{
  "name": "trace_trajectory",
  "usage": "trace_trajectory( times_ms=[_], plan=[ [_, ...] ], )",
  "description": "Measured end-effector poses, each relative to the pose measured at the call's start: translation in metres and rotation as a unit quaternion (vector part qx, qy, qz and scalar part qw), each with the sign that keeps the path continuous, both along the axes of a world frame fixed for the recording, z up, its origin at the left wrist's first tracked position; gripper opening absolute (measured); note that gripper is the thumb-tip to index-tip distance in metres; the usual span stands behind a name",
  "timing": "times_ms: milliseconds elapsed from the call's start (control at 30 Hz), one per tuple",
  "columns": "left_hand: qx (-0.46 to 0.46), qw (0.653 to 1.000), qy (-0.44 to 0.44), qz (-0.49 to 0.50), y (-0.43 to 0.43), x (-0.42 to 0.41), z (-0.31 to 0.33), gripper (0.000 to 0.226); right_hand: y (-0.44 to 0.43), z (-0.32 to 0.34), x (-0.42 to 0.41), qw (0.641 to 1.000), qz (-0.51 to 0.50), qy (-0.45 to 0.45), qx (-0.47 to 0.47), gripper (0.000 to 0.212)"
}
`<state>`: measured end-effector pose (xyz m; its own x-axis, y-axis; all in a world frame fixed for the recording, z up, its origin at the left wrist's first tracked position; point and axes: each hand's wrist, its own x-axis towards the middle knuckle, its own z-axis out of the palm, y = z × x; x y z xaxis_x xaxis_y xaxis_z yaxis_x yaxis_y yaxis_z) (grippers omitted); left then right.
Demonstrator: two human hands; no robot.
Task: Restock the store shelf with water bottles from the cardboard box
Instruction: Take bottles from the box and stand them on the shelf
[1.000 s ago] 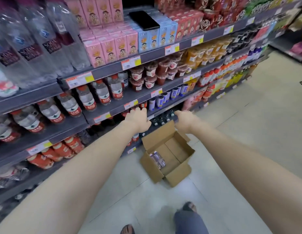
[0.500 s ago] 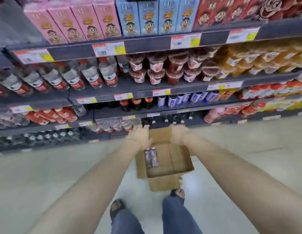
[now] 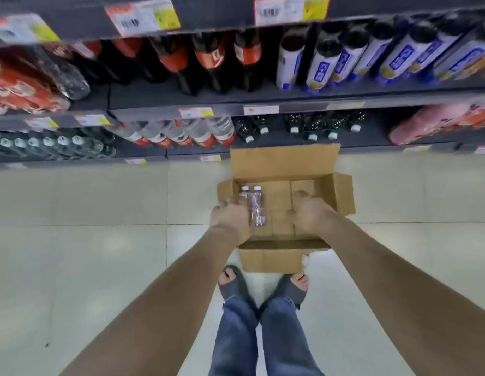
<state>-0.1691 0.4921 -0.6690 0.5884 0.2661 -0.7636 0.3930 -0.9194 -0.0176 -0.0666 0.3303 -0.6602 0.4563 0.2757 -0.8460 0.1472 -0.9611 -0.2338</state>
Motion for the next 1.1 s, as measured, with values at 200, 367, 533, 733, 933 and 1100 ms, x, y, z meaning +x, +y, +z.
trace_trajectory(
  times_ms=[200,367,533,733,933,1100],
  plan=[
    [0.009,1.0,0.0,-0.009,-0.005,0.003,-0.152,0.061,0.005,-0.149,0.002,0.999,-0.039,0.014,0.016,0.064],
    [0.011,0.999,-0.038,0.032,-0.002,0.016,-0.265,0.063,0.026,-0.277,0.008,0.997,-0.066,0.017,0.031,0.063],
    [0.009,0.992,-0.061,0.111,-0.003,0.017,-0.343,0.068,0.047,-0.366,0.006,0.994,-0.106,0.012,0.039,0.062],
    [0.047,0.985,-0.084,0.146,0.006,0.027,-0.393,0.076,0.08,-0.437,-0.017,0.981,-0.179,0.019,0.068,0.059],
    [0.034,0.987,-0.051,0.15,0.01,0.038,-0.419,0.073,0.086,-0.456,-0.021,0.972,-0.228,0.013,0.063,0.06],
    [0.059,0.985,-0.037,0.159,0.002,0.047,-0.434,0.061,0.054,-0.454,-0.008,0.955,-0.279,-0.015,0.101,0.059]
  ],
)
